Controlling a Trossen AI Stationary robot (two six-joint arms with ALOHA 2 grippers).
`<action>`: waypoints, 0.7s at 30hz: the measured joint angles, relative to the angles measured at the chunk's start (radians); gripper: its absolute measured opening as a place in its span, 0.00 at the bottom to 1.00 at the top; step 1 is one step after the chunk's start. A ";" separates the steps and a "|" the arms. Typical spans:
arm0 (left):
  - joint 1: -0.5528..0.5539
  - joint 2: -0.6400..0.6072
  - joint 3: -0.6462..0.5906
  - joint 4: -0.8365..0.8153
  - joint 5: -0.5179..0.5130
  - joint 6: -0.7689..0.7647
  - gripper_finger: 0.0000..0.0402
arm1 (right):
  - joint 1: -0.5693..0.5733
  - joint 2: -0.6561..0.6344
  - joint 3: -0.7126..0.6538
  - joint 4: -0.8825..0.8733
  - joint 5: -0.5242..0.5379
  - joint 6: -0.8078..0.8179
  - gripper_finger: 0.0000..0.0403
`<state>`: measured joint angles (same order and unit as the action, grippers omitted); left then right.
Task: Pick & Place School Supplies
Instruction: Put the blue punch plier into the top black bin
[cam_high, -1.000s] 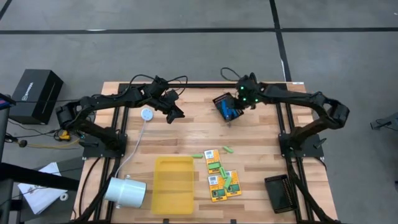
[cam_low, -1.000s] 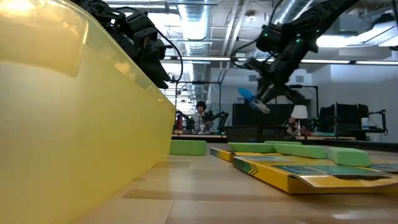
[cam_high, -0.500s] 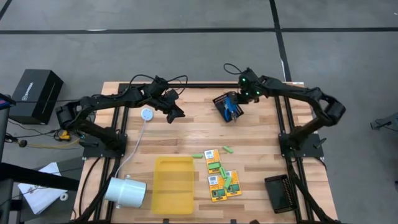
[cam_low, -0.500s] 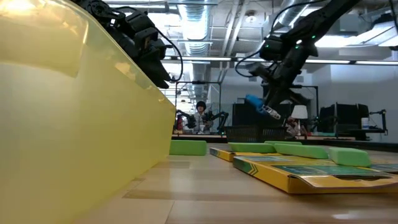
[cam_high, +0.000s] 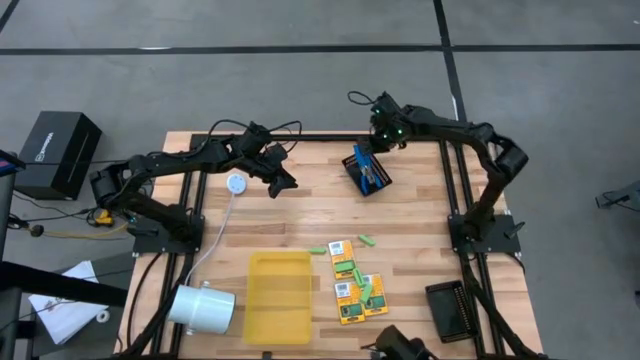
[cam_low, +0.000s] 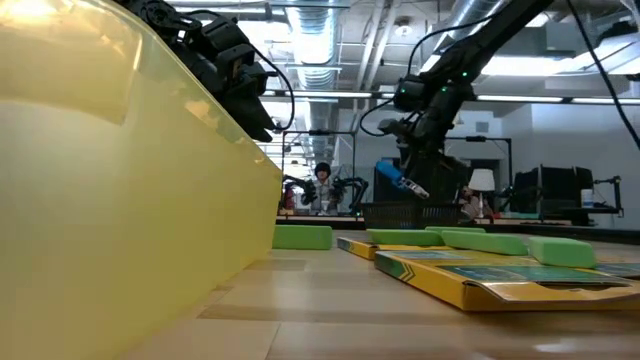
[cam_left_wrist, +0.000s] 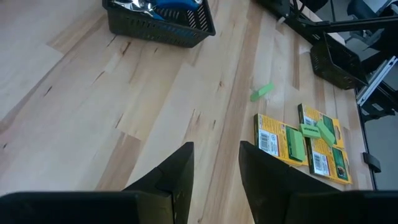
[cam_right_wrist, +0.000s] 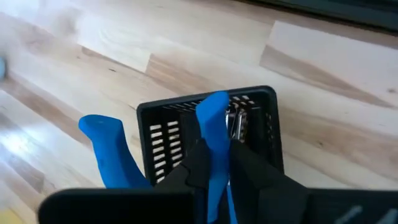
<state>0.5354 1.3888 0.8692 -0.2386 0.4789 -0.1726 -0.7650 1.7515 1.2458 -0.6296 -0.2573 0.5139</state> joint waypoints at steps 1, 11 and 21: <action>0.000 0.000 0.000 0.000 0.000 0.000 0.30 | 0.003 0.007 0.005 -0.015 -0.004 -0.011 0.07; 0.001 0.000 0.000 0.000 -0.005 0.002 0.30 | 0.038 0.040 -0.003 -0.059 -0.003 -0.051 0.07; 0.001 0.000 0.000 0.000 -0.008 0.001 0.30 | 0.019 0.040 -0.004 -0.062 -0.030 -0.081 0.21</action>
<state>0.5365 1.3888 0.8696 -0.2390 0.4713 -0.1718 -0.7456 1.7912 1.2415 -0.6915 -0.2870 0.4330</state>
